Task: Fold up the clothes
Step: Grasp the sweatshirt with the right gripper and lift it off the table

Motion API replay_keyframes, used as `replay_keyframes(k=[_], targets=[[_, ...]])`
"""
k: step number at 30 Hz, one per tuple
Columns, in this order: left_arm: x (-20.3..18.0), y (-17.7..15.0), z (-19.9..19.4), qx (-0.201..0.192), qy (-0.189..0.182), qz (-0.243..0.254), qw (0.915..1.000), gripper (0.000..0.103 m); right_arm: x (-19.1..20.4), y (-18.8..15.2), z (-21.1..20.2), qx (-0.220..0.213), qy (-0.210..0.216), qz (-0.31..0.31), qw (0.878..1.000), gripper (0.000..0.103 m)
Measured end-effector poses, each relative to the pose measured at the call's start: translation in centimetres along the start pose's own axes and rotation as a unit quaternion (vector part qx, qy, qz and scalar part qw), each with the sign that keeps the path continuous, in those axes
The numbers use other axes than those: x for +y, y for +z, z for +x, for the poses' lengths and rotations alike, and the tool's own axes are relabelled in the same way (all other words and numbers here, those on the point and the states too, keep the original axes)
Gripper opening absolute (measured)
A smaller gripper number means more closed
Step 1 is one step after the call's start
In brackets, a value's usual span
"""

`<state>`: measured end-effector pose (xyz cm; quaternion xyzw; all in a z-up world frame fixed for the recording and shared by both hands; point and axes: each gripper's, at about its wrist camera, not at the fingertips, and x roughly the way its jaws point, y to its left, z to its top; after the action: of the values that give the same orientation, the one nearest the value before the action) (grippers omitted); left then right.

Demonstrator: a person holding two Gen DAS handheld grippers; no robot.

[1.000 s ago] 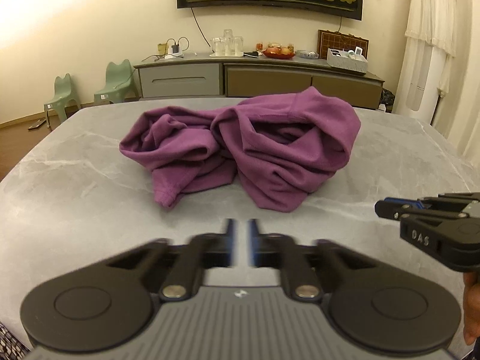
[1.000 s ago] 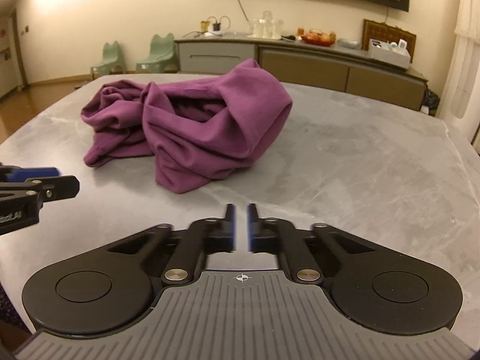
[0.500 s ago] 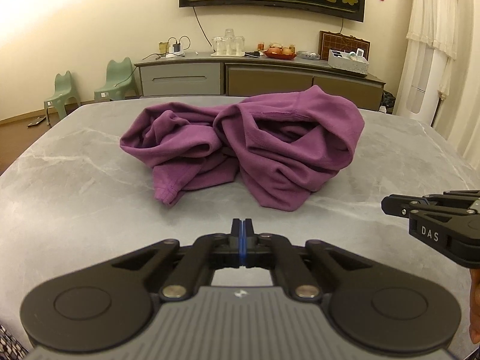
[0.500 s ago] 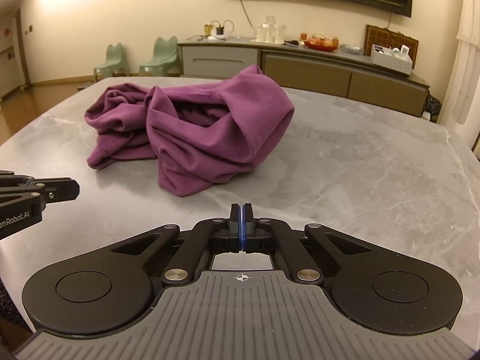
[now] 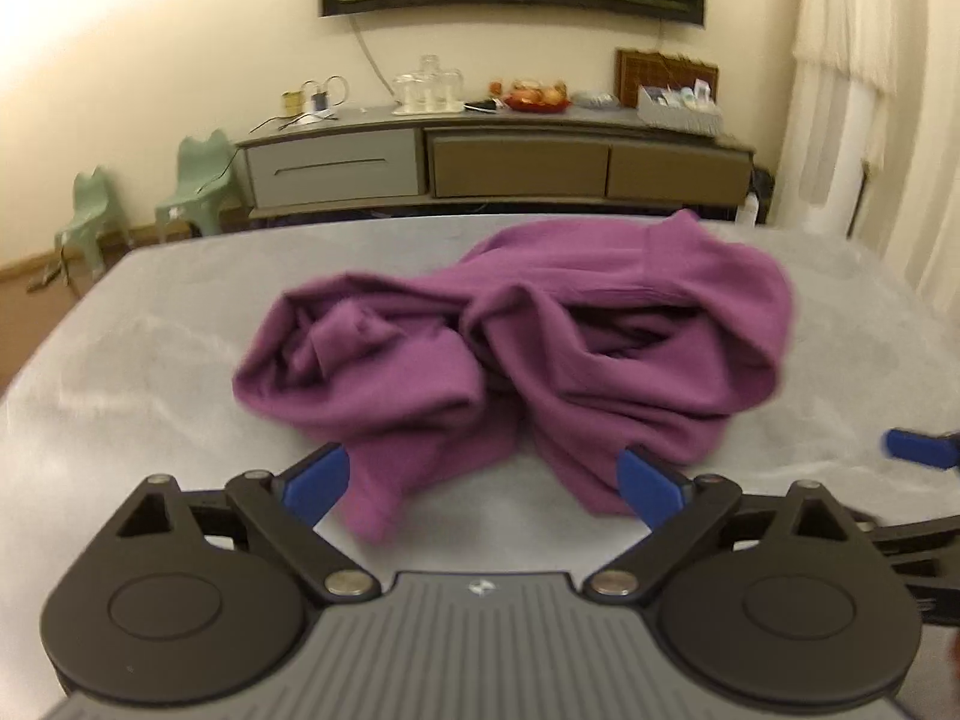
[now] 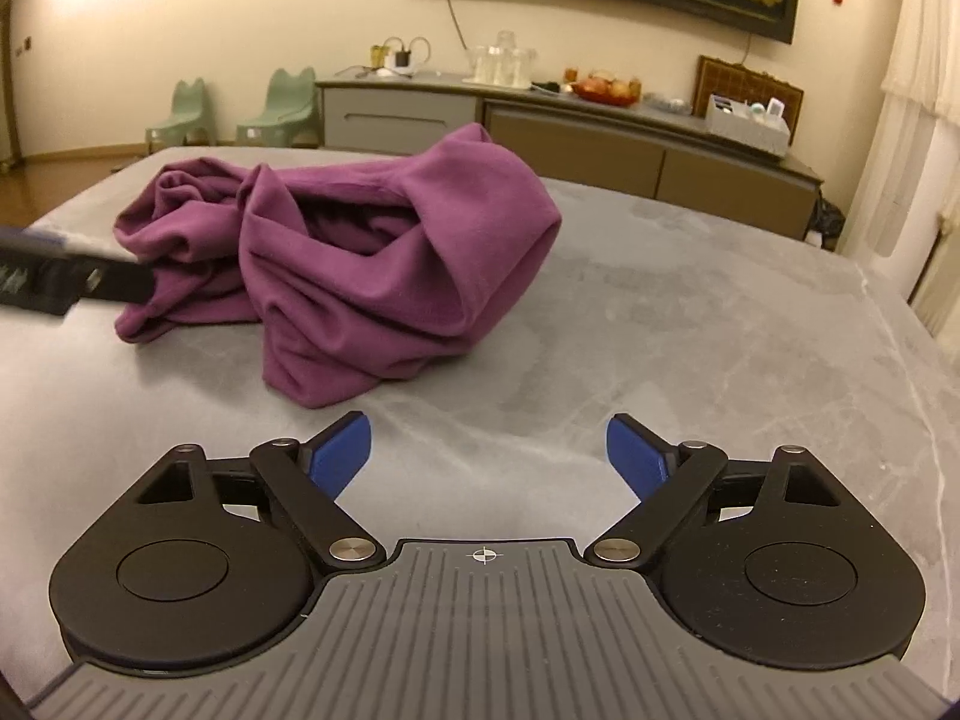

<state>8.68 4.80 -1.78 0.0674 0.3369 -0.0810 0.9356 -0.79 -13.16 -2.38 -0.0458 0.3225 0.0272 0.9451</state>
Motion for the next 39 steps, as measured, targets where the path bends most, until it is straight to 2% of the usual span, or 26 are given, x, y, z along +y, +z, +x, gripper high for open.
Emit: replay_keyframes(k=[2,5,7,9,12,13,14,15,16,17,18,20,23,25,26,28,29,30,32,33,34,36,37,38,39], targets=[[1.4,-0.5,1.2,-0.003,-0.006,-0.012,0.9999,0.099,0.0,0.3,0.6,0.005,0.000,0.005,1.000,0.088],[4.0,-1.5,3.0,0.028,-0.034,-0.085,0.9954,0.098,-0.1,1.0,1.3,0.001,0.000,0.013,1.000,0.089],[5.0,-1.2,3.1,0.037,-0.083,-0.118,0.9889,0.098,-0.2,1.5,1.7,-0.002,0.000,0.019,1.000,0.090],[5.7,-0.5,2.5,0.024,-0.102,-0.121,0.9871,0.098,-0.5,2.7,2.7,-0.016,-0.003,0.029,0.999,0.094],[6.8,0.6,1.7,-0.004,-0.092,-0.117,0.9889,0.098,-1.1,4.7,5.6,-0.027,-0.020,0.049,0.998,0.095],[7.3,0.9,1.7,-0.007,-0.092,-0.120,0.9884,0.098,-1.5,5.3,7.1,-0.016,-0.014,0.061,0.998,0.088],[7.8,1.0,1.6,-0.006,-0.093,-0.129,0.9872,0.098,-1.8,5.9,8.6,-0.003,-0.004,0.074,0.997,0.061],[8.4,1.1,1.5,-0.004,-0.094,-0.139,0.9858,0.098,-2.2,6.7,10.3,0.022,0.020,0.087,0.996,0.040],[9.0,1.1,1.4,-0.002,-0.098,-0.152,0.9836,0.098,-2.6,7.7,11.5,0.047,0.030,0.102,0.993,0.008],[9.6,1.2,1.3,0.000,-0.103,-0.164,0.9810,0.098,-2.9,9.1,11.9,0.054,0.020,0.114,0.992,0.008],[10.3,1.2,1.0,-0.001,-0.111,-0.179,0.9775,0.098,-3.0,11.3,10.6,0.027,0.022,0.111,0.993,0.007],[11.3,1.1,0.2,-0.008,-0.121,-0.197,0.9729,0.098,-3.1,16.0,7.1,-0.044,0.032,0.096,0.994,0.006],[12.7,0.9,-1.4,-0.028,-0.112,-0.209,0.9711,0.098,-1.3,21.4,-3.7,-0.182,0.066,0.038,0.980,0.004],[13.4,0.8,-2.3,-0.040,-0.102,-0.213,0.9708,0.098,0.9,21.1,-9.9,-0.233,0.081,-0.027,0.969,0.004],[13.7,0.8,-2.7,-0.046,-0.097,-0.215,0.9706,0.098,2.0,19.8,-11.9,-0.241,0.092,-0.062,0.964,0.004],[13.7,0.9,-2.8,-0.046,-0.095,-0.216,0.9707,0.098,4.2,15.3,-13.1,-0.208,0.110,-0.137,0.962,0.005],[13.7,1.0,-2.8,-0.046,-0.095,-0.216,0.9707,0.098,5.2,12.7,-12.4,-0.172,0.109,-0.168,0.965,0.005],[13.4,0.9,-2.7,-0.041,-0.096,-0.211,0.9719,0.098,5.9,9.4,-10.3,-0.115,0.103,-0.198,0.968,0.005],[12.5,0.7,-2.2,-0.027,-0.099,-0.196,0.9752,0.098,6.6,2.9,-5.8,0.008,0.088,-0.249,0.964,0.008],[11.9,0.5,-1.8,-0.019,-0.100,-0.186,0.9773,0.098,5.7,0.6,-4.5,0.038,0.082,-0.244,0.965,0.009],[11.2,0.3,-1.5,-0.010,-0.102,-0.172,0.9799,0.098,4.7,-1.4,-3.4,0.061,0.076,-0.233,0.968,0.013],[9.7,-0.4,-1.1,-0.001,-0.103,-0.144,0.9842,0.098,1.7,-1.5,-3.8,0.053,0.095,-0.145,0.983,0.029],[9.0,-0.5,-0.8,0.002,-0.103,-0.133,0.9858,0.098,0.3,-0.8,-4.4,0.038,0.108,-0.098,0.988,0.041],[8.4,-0.6,-0.5,0.004,-0.102,-0.122,0.9872,0.099,-0.9,0.0,-5.0,0.021,0.122,-0.053,0.991,0.049],[7.7,-0.7,-0.2,0.006,-0.102,-0.111,0.9886,0.099,-2.3,1.0,-5.5,0.002,0.138,-0.013,0.990,0.054]])
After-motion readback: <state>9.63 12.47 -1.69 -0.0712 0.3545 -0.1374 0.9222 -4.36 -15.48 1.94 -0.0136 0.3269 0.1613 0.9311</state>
